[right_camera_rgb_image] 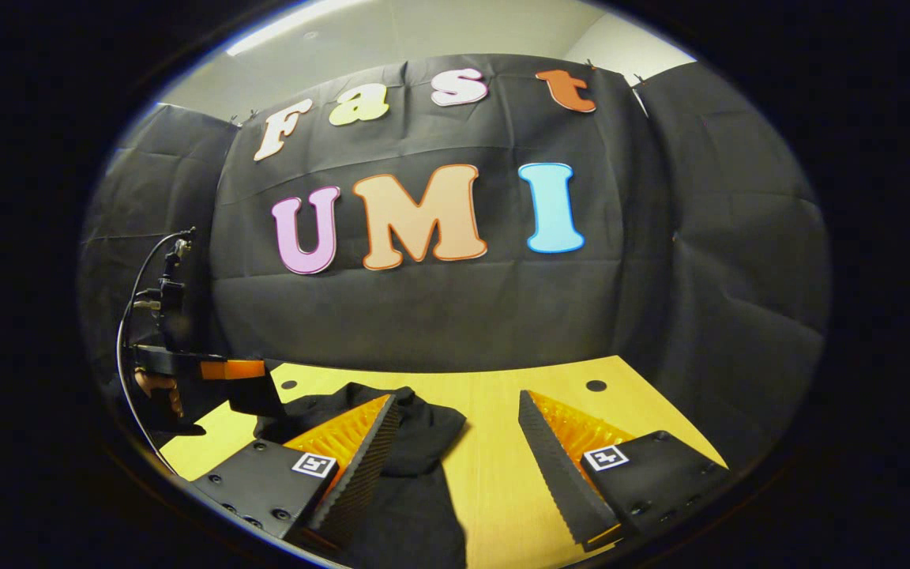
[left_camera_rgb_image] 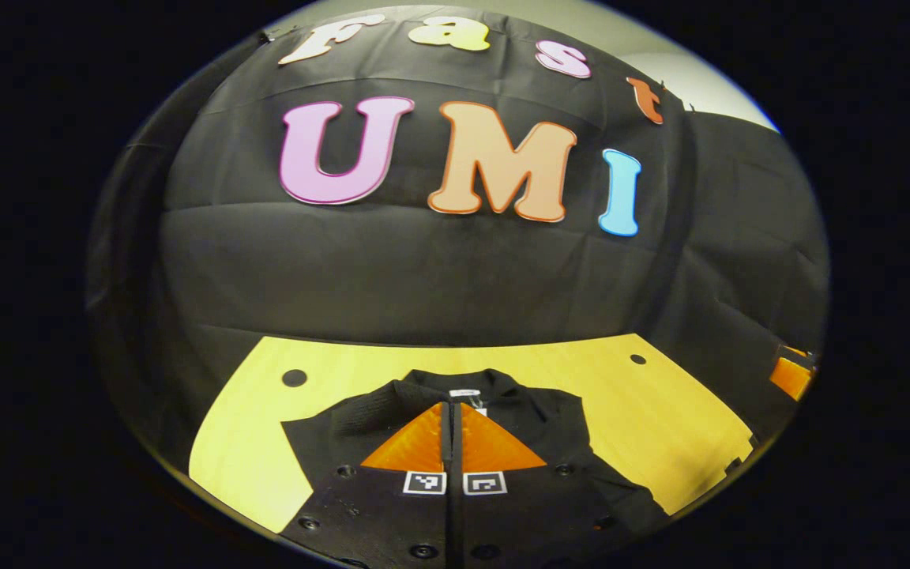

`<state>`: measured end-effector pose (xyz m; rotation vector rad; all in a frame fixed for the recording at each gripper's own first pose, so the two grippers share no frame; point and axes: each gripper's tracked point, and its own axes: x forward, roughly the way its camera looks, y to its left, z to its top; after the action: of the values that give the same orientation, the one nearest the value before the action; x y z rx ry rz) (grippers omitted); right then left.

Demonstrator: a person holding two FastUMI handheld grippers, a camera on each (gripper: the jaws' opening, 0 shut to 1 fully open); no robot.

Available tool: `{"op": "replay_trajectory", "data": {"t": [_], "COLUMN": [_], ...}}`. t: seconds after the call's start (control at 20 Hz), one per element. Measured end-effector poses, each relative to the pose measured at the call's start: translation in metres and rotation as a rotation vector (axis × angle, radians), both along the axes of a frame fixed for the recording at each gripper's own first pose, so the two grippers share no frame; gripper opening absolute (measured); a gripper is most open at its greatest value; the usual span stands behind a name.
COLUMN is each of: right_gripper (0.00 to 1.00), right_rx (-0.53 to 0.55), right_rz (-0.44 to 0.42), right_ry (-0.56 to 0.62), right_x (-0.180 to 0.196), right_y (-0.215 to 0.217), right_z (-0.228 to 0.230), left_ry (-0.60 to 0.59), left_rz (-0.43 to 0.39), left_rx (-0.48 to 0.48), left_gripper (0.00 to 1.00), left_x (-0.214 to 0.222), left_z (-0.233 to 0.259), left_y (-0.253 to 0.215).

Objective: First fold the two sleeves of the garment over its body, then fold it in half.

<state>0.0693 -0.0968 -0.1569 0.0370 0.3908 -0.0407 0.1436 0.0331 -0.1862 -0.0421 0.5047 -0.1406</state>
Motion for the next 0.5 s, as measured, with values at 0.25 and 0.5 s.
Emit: {"op": "replay_trajectory", "data": {"t": [0.25, 0.5], "right_gripper": [0.98, 0.93], "right_rx": [-0.014, -0.027], "right_rz": [-0.068, -0.129], "right_ry": [0.0, 0.023], "right_x": [-0.018, -0.036], "right_y": [-0.043, -0.082], "right_z": [0.002, -0.003], "left_ry": [0.04, 0.114], "left_rz": [-0.064, -0.119], "left_rx": [0.01, 0.025], "left_gripper": [0.0, 0.0], "left_x": [0.022, 0.034], "left_z": [-0.027, -0.067], "left_y": [-0.051, -0.097]}}
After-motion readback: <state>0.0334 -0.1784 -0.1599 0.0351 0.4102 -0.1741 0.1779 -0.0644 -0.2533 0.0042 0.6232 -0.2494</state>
